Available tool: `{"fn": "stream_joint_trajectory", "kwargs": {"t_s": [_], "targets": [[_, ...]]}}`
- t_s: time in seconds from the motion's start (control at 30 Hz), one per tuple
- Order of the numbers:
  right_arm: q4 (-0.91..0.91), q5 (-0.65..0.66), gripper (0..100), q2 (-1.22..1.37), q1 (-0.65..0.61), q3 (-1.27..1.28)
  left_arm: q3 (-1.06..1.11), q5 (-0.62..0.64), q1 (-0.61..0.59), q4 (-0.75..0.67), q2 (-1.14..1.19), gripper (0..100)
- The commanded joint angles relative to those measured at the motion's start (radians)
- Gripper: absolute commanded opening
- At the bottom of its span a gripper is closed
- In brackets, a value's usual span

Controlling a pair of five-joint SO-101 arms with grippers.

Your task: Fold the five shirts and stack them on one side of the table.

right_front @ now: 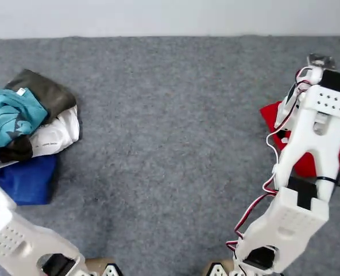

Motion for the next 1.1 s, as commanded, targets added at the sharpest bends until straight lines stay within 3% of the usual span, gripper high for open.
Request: {"fn": "stream_joint_trajectory", "kwargs": {"t_s": [0.0,0.1,0.33,0.53,0.77,0.9,1.07], "targets": [[0.039,0.003,72.6,-0.077,-0.008,-0.003,-0.039,0.008,0.074,0.034,-0.006,11],[0.041,0.003,72.6,-0.077,-0.008,-0.003,-0.039,0.006,0.141,0.077,-0.031,1],[0.041,0.003,72.6,-0.077,-0.008,-0.003,-0.039,0.003,0.264,0.181,-0.163,1],[0.041,0.002,72.6,-0.077,-0.010,-0.003,-0.039,0.003,0.427,0.315,-0.433,1],[0.041,0.000,72.6,-0.077,-0.010,-0.003,-0.030,0.005,0.845,0.391,-0.778,1],[0.041,0.000,72.6,-0.085,-0.002,-0.003,0.031,0.002,1.096,0.437,-0.845,1],[0.041,0.000,72.6,-0.120,-0.001,-0.003,0.127,0.002,1.289,0.502,-0.853,1]]}}
